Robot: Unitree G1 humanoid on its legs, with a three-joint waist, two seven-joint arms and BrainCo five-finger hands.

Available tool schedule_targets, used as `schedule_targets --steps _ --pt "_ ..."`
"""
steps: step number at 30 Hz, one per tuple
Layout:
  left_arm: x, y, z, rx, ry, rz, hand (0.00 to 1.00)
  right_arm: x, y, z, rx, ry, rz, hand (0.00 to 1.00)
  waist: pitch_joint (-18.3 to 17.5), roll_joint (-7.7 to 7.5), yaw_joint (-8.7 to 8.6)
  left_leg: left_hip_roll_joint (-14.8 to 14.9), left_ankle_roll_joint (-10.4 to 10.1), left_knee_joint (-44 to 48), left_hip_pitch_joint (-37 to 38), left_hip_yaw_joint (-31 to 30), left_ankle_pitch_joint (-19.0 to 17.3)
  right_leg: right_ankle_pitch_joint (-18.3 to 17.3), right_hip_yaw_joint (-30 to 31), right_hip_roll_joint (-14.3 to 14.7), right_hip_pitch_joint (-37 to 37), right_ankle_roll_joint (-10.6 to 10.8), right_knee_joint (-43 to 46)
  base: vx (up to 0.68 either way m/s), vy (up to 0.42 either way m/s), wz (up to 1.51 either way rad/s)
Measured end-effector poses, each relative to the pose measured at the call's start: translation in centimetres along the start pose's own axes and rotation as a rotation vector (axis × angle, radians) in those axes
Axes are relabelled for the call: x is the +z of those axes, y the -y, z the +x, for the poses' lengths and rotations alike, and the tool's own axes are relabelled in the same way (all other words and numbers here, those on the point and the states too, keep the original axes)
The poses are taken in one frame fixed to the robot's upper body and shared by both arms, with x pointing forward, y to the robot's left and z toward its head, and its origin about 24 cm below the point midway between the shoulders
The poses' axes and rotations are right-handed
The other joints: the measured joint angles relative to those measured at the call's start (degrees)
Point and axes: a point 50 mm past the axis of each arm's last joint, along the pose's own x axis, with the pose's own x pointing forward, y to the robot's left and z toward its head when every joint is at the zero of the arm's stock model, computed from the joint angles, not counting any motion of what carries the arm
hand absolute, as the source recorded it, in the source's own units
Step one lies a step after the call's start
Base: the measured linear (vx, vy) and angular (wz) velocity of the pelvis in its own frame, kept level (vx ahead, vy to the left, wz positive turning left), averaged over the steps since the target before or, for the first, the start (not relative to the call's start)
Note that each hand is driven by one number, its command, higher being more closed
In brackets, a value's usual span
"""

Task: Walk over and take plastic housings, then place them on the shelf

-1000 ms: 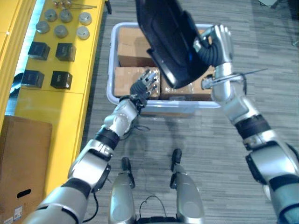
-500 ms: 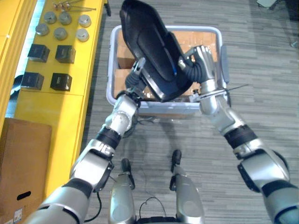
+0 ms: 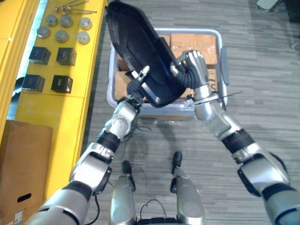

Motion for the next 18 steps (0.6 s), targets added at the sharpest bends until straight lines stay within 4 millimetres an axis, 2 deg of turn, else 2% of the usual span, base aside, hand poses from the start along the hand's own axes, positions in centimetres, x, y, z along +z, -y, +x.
schedule_targets --steps 9,13,14,18 --pt "-1.0 -1.1 -1.1 -0.006 0.066 -0.082 1.0 0.6 -0.8 -0.9 0.019 0.014 0.029 1.0 -0.28 0.51 0.06 -0.22 -0.12 -1.11 1.91 0.04 0.1 0.02 -0.21 -0.07 1.88 0.05 -0.9 0.0 0.0 0.0" --pt "-2.1 -1.9 -2.6 0.002 0.09 -0.166 1.0 1.2 -1.6 -2.4 0.027 -0.002 0.076 1.0 -0.28 0.51 0.15 -0.23 -0.14 -2.13 4.72 0.36 0.08 -0.08 -0.26 -0.04 4.11 0.01 -1.12 0.01 0.006 0.0" --pt "-2.4 -2.1 -3.0 0.001 0.092 -0.174 1.0 1.4 -1.8 -3.0 0.025 -0.012 0.094 0.0 -0.28 0.51 0.23 -0.25 -0.17 -2.34 5.34 0.38 0.04 -0.31 -0.34 -0.04 4.72 0.0 -1.19 0.0 0.0 0.0" --pt "-3.2 -2.6 -4.8 -0.009 0.12 -0.201 1.0 2.4 -2.3 -5.1 -0.015 -0.06 0.184 0.0 -0.42 0.76 0.41 -0.26 -0.3 -3.56 7.46 0.31 0.05 -1.37 -1.17 -0.04 6.62 -0.01 -1.37 0.0 -0.001 0.02"
